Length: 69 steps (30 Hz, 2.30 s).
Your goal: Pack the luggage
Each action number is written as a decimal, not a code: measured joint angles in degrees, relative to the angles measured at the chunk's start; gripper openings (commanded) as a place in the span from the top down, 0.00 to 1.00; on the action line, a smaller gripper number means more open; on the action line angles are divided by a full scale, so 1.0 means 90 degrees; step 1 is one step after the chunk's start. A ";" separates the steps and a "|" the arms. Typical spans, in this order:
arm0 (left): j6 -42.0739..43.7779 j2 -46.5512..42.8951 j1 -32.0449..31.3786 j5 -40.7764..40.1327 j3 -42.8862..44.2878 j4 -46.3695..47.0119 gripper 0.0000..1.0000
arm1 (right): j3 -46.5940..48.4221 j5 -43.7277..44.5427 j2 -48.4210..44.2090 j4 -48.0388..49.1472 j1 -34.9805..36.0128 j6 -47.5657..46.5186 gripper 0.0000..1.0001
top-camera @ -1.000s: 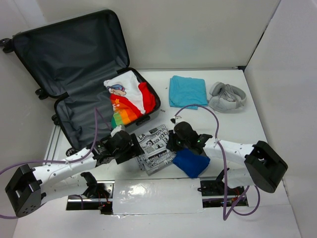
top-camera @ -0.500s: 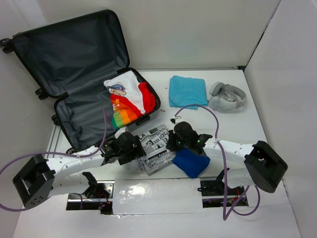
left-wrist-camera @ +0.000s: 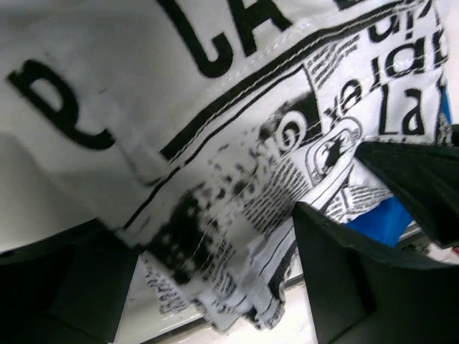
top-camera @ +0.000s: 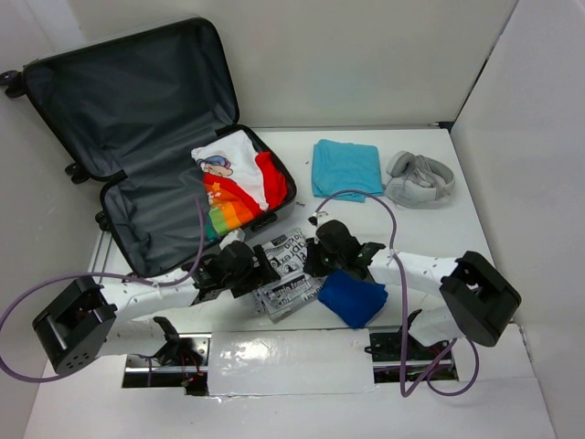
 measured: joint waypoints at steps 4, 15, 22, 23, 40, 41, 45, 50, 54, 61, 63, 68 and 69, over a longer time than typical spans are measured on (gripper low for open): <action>0.0117 0.0318 0.0046 0.0080 0.0017 0.0228 0.79 | 0.0078 -0.0087 0.0131 0.0029 -0.0029 -0.0051 1.00; 0.0534 0.0352 -0.0219 -0.0206 0.0544 -0.0418 1.00 | 0.0136 -0.0141 -0.0022 -0.0284 -0.0044 -0.0061 0.76; 0.1991 -0.0219 -0.0644 -0.0372 0.1379 -0.1209 1.00 | 0.0185 0.0563 -0.1552 -0.1603 0.0000 -0.0063 0.00; 0.2232 -0.0296 -0.0661 -0.0408 0.1537 -0.1316 1.00 | 0.0221 0.0731 -0.1855 -0.1693 -0.0007 -0.0061 0.00; 0.4991 -0.0833 0.0362 -0.2331 0.3463 -0.2188 1.00 | 0.0527 0.2552 -0.3390 -0.1809 -0.0046 -0.0092 0.00; 0.5064 -0.0877 0.0702 -0.2259 0.3502 -0.2198 1.00 | 0.0534 0.2552 -0.3325 -0.1804 -0.0053 -0.0117 0.00; 0.5401 -0.0906 0.2254 -0.1797 0.3568 -0.2229 1.00 | 0.0644 0.2528 -0.2994 -0.1800 -0.0066 -0.0204 0.00; 0.5892 -0.0857 0.4027 -0.1015 0.3560 -0.2414 1.00 | 0.0835 0.2499 -0.2701 -0.1787 -0.0090 -0.0325 0.00; 0.6220 -0.0685 0.4833 -0.0308 0.3410 -0.2171 1.00 | 0.0962 0.2419 -0.2494 -0.1756 -0.0165 -0.0435 0.00; 0.6720 0.0274 0.6161 0.0755 0.2873 -0.1372 1.00 | 0.1168 0.2232 -0.2030 -0.1739 -0.0333 -0.0646 0.00; 0.6795 0.0644 0.6416 0.0748 0.2866 -0.1219 1.00 | 0.1241 0.2183 -0.1880 -0.1736 -0.0357 -0.0704 0.00; 0.6851 0.1239 0.6841 0.0692 0.2841 -0.0811 1.00 | 0.1440 0.2064 -0.1552 -0.1712 -0.0364 -0.0804 0.01; 0.6863 0.1316 0.6887 0.0692 0.2841 -0.0750 1.00 | 0.1472 0.2057 -0.1501 -0.1710 -0.0374 -0.0811 0.01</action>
